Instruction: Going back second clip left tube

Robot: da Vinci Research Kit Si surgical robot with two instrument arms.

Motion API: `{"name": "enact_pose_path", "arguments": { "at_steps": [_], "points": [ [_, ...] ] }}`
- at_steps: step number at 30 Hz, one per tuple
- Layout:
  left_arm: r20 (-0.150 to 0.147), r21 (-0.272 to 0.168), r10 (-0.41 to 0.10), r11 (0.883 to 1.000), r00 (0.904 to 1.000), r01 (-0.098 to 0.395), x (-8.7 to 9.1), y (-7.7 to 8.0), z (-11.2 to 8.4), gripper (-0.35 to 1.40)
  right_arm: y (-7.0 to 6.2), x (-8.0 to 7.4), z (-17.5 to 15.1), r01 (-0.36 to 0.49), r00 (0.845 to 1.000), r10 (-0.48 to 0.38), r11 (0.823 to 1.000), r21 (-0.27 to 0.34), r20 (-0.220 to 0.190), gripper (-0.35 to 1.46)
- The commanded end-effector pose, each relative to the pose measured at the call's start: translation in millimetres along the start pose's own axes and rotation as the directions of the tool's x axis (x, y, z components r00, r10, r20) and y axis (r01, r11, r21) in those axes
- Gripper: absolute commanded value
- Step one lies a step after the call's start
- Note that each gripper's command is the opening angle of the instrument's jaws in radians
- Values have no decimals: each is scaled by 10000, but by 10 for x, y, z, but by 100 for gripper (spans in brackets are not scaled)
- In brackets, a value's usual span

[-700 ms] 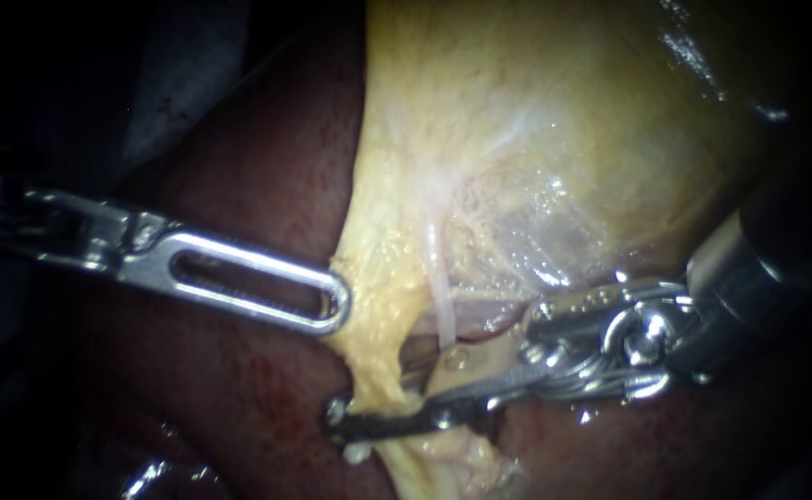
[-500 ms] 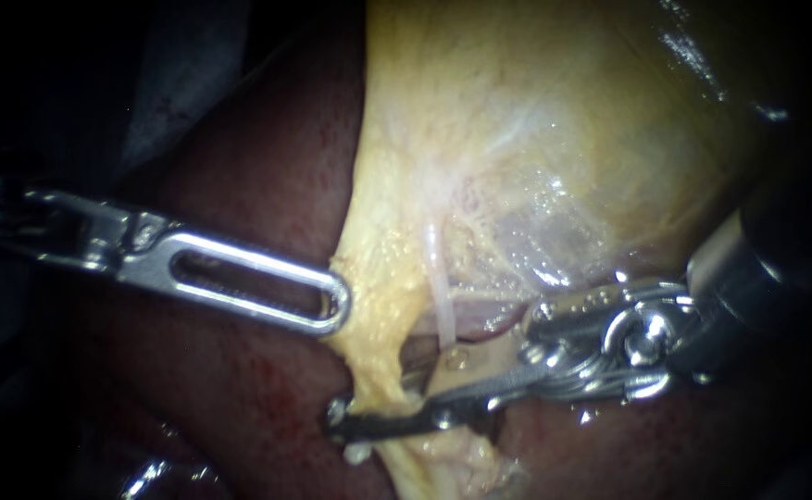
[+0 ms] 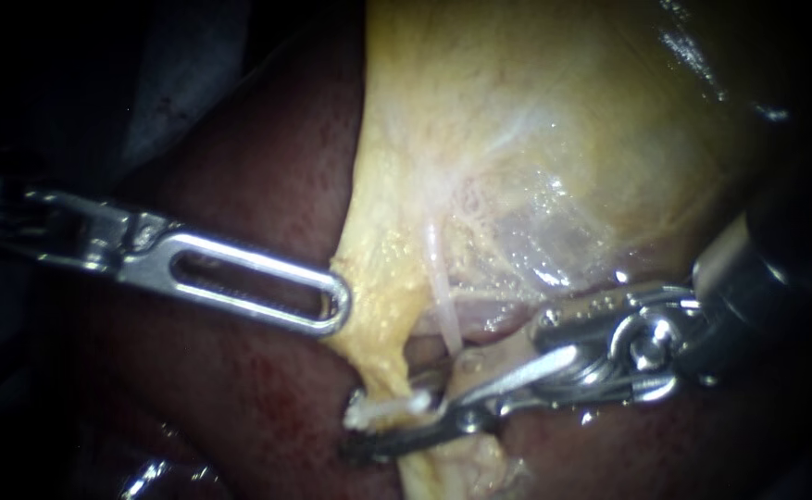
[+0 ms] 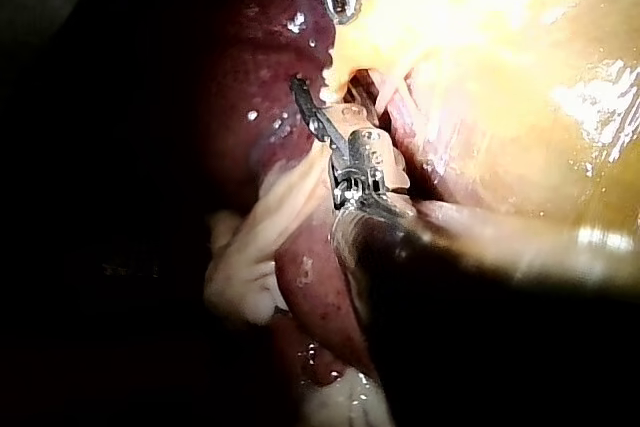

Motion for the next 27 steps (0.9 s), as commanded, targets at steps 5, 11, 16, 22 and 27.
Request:
{"name": "enact_pose_path", "arguments": {
  "at_steps": [5, 11, 16, 22, 27],
  "points": [
    [1, -2, -2, 10000, 10000, 2, 0, 0, 0, -35, 0, 1, 0, 164, 9998, -165, 9998, -83, -71, 46],
    [1, -1, -2, 10000, 10000, 2, 0, 0, 0, -35, 0, 2, -5, 148, 9998, -149, 9999, -88, -92, 46],
    [-1, 0, -3, 10000, 10000, 3, 0, 0, 0, -35, -1, 11, -22, 165, 9995, -171, 9996, -216, -248, 46],
    [1, -1, -3, 10000, 10000, 3, 0, 0, 0, -35, -2, 14, -31, 103, 9995, -111, 9996, -258, -312, 44],
    [2, -1, -4, 10000, 10000, 4, 0, 0, 0, -35, -1, 12, -16, 135, 9995, -143, 9995, -286, -284, 44]
  ]
}}
